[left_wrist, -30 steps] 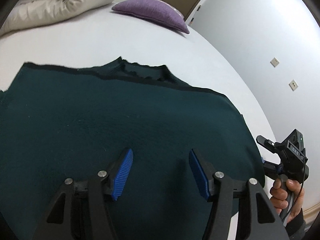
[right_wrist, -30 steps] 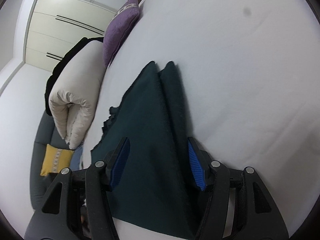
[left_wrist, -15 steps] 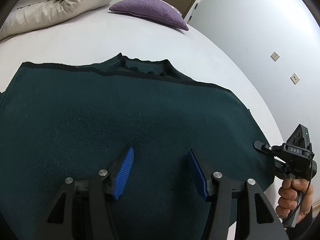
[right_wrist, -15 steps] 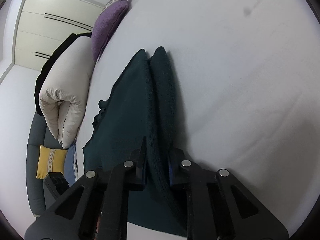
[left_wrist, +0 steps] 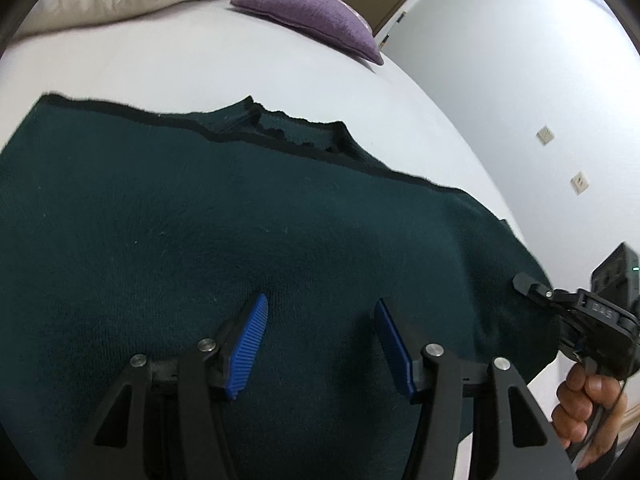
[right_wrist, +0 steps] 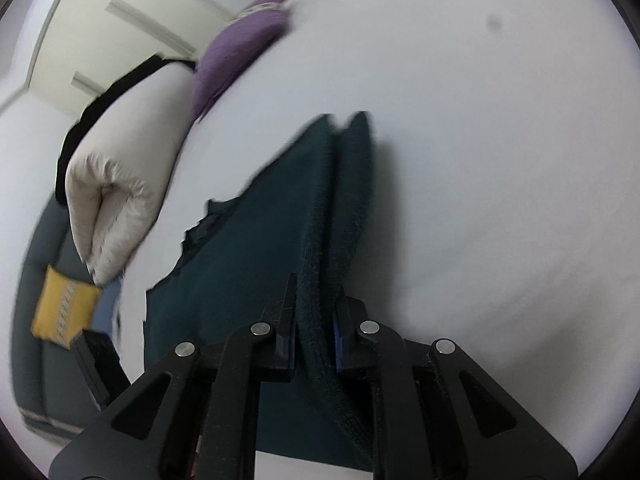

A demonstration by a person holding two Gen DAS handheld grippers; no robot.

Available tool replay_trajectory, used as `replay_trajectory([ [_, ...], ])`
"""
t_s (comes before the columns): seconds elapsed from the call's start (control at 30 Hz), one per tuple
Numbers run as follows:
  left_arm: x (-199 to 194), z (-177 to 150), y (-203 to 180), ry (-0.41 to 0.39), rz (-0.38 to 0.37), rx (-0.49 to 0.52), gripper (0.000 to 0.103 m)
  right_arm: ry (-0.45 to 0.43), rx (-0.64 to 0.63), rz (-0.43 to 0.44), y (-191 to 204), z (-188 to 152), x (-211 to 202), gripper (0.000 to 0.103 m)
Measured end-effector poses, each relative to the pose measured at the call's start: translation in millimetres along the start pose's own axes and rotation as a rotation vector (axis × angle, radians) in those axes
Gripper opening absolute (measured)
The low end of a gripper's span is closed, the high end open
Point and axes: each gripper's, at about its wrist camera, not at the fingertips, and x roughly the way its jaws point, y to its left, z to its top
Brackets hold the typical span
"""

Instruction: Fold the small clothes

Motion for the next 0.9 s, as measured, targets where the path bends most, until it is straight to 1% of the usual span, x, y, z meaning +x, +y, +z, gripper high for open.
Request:
replay_trajectory([
  [0.03,-3,2,6,0.001,-0.025,-0.032,0.051,-0.002,-0.039,-0.007,16,0,-2,0.011],
  [0.07,-7,4,15,0.002,-0.061,-0.079,0.046,-0.002,-0.1,-0.011,41,-2,-3,0.011],
  [0.1,-12,6,26,0.001,-0.106,-0.138,0.038,0.002,-0.179,-0.003,71,-7,-4,0.011],
  [0.13,-20,6,42,-0.012,-0.182,-0.224,0.038,0.014,-0.275,0.011,104,-16,-4,0.011],
  [0.17,-28,6,53,-0.036,-0.226,-0.281,0.038,0.044,-0.382,0.023,136,-31,2,0.011],
  [0.2,-40,5,64,-0.07,-0.259,-0.333,0.044,0.077,-0.474,0.022,160,-46,10,0.011],
  [0.23,-48,5,70,-0.09,-0.28,-0.357,0.049,0.117,-0.57,0.003,182,-64,23,0.011],
  [0.27,-57,5,74,-0.107,-0.302,-0.376,0.062,0.146,-0.639,-0.03,195,-78,36,0.011],
  [0.3,-64,5,78,-0.116,-0.313,-0.391,0.069,0.163,-0.694,-0.064,205,-90,47,0.011],
  [0.33,-68,7,81,-0.115,-0.319,-0.401,0.076,0.178,-0.71,-0.068,211,-97,55,0.011],
  [0.4,-73,9,88,-0.11,-0.37,-0.429,0.086,0.192,-0.7,-0.063,212,-103,63,0.011],
  [0.47,-75,11,91,-0.106,-0.381,-0.446,0.087,0.188,-0.722,-0.095,212,-107,65,0.011],
  [0.5,-74,12,91,-0.093,-0.388,-0.45,0.089,0.187,-0.74,-0.108,212,-110,64,0.011],
  [0.53,-70,13,90,-0.064,-0.392,-0.457,0.09,0.188,-0.749,-0.111,212,-112,64,0.011],
  [0.57,-67,13,88,-0.039,-0.379,-0.452,0.09,0.187,-0.76,-0.113,210,-114,65,0.011],
  [0.6,-63,15,81,-0.007,-0.349,-0.426,0.09,0.183,-0.77,-0.116,210,-115,63,0.011],
  [0.67,-57,16,70,0.023,-0.32,-0.388,0.09,0.171,-0.785,-0.12,212,-119,60,0.011],
  [0.7,-52,17,64,0.046,-0.31,-0.367,0.087,0.167,-0.794,-0.12,213,-120,58,0.011],
  [0.73,-48,20,66,0.063,-0.308,-0.36,0.082,0.164,-0.8,-0.12,213,-124,60,0.011],
  [0.77,-42,22,65,0.081,-0.305,-0.362,0.066,0.161,-0.809,-0.12,214,-126,58,0.011],
  [0.83,-30,26,70,0.122,-0.304,-0.375,0.024,0.158,-0.826,-0.118,215,-130,53,0.012],
  [0.87,-26,27,70,0.139,-0.303,-0.376,0.018,0.161,-0.835,-0.115,214,-131,51,0.012],
  [0.9,-24,26,70,0.143,-0.3,-0.376,0.016,0.169,-0.84,-0.107,214,-132,49,0.015],
])
